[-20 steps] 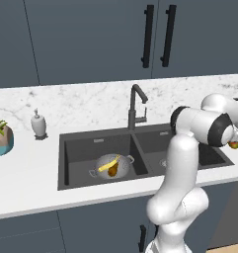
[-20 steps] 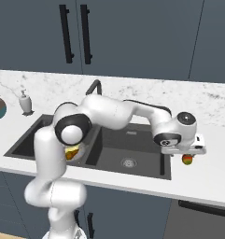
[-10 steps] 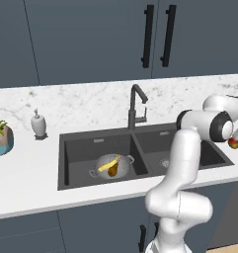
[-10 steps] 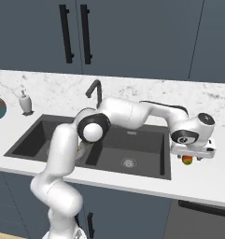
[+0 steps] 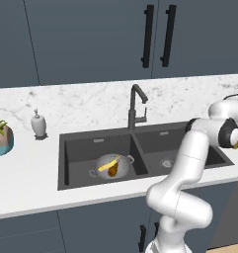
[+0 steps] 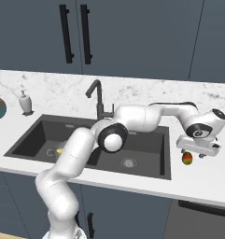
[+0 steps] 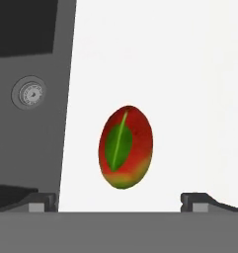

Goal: Put the colander in the sink, put the pear, banana, mango in the colander, and turn on the sink faucet and pour water over the colander.

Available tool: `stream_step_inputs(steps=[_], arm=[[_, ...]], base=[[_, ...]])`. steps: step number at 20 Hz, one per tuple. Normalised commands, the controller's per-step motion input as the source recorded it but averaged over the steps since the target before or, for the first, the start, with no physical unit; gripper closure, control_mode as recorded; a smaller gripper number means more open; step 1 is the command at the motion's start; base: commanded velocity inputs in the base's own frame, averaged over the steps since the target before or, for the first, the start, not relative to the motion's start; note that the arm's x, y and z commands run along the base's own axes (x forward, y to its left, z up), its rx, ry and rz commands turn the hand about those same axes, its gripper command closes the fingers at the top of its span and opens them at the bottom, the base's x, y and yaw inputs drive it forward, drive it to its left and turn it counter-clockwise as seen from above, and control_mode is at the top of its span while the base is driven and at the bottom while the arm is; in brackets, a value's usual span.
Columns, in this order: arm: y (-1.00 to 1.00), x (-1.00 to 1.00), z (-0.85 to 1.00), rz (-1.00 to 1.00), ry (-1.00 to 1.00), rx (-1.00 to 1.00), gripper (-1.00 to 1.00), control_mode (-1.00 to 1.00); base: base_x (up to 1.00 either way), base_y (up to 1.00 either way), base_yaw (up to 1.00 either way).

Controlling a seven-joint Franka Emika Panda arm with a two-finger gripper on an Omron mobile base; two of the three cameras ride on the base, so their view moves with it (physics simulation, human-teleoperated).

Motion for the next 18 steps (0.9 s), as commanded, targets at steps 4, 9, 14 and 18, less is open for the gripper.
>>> stream_step_inputs(steps=[4,9,14,18], arm=[[0.0,0.32,-0.22,0.0,0.03,0.0,-1.0,-1.0],[0.04,0.27,-0.23,0.0,0.03,0.0,-1.0,-1.0],[0.05,0.02,-0.2,0.0,0.02,-0.01,-1.0,-1.0],[0.04,0.0,-0.17,0.0,0.02,-0.03,-1.0,-1.0]], base=[[0.0,0.0,0.0],[0.0,0.0,0.0],[0.0,0.0,0.0],[0.0,0.0,0.0]])
